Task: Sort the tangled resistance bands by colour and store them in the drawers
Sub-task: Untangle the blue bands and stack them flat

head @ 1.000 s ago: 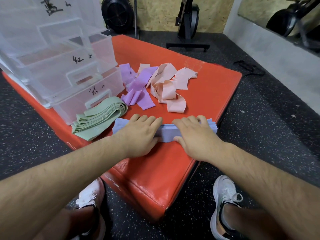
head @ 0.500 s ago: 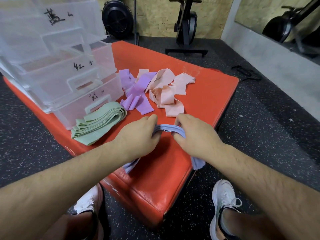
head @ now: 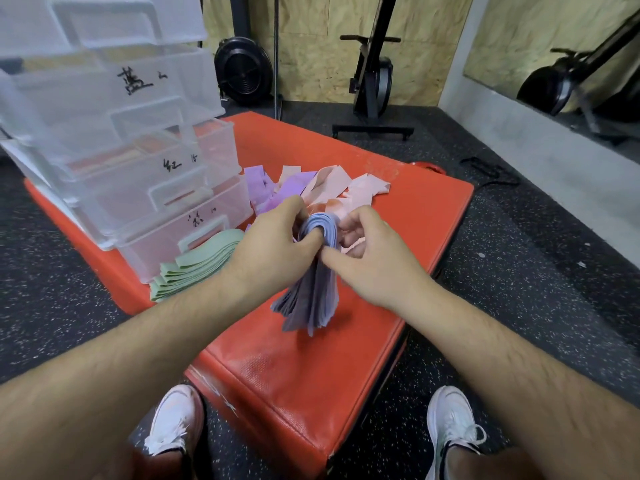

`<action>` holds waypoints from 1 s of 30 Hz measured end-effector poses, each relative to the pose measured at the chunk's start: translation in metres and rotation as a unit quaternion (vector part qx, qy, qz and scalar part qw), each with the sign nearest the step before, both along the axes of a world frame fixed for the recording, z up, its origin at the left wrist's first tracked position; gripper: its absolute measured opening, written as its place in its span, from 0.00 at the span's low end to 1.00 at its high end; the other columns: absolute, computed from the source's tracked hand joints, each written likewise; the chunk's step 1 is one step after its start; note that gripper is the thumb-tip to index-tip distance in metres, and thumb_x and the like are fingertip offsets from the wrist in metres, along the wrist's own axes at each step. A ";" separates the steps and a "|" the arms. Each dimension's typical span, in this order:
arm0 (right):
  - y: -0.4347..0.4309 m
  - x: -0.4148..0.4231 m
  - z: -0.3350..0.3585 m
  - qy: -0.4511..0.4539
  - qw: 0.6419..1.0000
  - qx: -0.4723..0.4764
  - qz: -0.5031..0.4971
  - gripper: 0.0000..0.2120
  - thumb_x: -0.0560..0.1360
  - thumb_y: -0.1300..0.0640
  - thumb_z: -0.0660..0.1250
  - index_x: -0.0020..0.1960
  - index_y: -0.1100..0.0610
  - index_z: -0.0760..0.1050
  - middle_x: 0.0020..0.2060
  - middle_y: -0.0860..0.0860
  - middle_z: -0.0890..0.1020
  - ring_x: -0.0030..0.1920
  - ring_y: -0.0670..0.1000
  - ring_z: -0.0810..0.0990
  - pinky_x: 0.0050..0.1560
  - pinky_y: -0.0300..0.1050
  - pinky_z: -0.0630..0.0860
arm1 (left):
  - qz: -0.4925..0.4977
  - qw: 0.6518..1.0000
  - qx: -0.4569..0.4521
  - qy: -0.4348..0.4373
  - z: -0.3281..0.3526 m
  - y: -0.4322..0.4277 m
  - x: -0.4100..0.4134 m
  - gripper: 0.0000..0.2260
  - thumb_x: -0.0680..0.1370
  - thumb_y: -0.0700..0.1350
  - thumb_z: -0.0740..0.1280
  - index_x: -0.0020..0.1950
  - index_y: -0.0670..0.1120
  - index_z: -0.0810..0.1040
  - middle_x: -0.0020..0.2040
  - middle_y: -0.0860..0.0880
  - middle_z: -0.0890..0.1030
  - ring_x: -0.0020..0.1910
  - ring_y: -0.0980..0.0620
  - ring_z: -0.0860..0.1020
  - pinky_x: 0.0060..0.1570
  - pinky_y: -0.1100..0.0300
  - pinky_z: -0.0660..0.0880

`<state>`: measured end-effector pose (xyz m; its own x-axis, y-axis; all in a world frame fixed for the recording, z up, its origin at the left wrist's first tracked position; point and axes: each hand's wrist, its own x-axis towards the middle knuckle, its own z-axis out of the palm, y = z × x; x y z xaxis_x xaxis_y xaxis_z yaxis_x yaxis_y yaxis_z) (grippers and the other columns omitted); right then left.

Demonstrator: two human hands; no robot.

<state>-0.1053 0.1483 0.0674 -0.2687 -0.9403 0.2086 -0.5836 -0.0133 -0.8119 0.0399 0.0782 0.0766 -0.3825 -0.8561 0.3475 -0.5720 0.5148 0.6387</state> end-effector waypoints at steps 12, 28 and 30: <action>-0.004 -0.027 0.016 -0.065 0.991 0.023 0.116 0.25 0.78 0.50 0.69 0.67 0.32 0.62 0.62 0.42 0.79 0.56 0.38 0.78 0.57 0.37 0.76 | -0.096 0.968 0.136 0.186 0.013 0.000 0.011 0.01 0.79 0.41 0.67 0.47 0.45 0.78 0.42 0.50 0.81 0.39 0.46 0.80 0.36 0.48 0.82; -0.010 -0.004 0.023 -0.170 0.984 -0.031 0.053 0.17 0.81 0.56 0.66 0.65 0.52 0.63 0.60 0.48 0.78 0.54 0.43 0.80 0.50 0.33 0.78 | -0.139 0.878 0.346 0.301 0.028 -0.006 -0.003 0.23 0.69 0.49 0.67 0.61 0.41 0.79 0.52 0.38 0.83 0.50 0.45 0.77 0.51 0.54 0.70; -0.012 0.000 0.026 -0.212 0.975 -0.046 0.048 0.19 0.82 0.56 0.65 0.68 0.52 0.61 0.64 0.50 0.76 0.61 0.47 0.79 0.58 0.40 0.78 | -0.154 0.878 0.365 0.270 0.026 -0.007 -0.004 0.29 0.60 0.59 0.79 0.54 0.45 0.80 0.40 0.51 0.84 0.48 0.47 0.79 0.48 0.60 0.72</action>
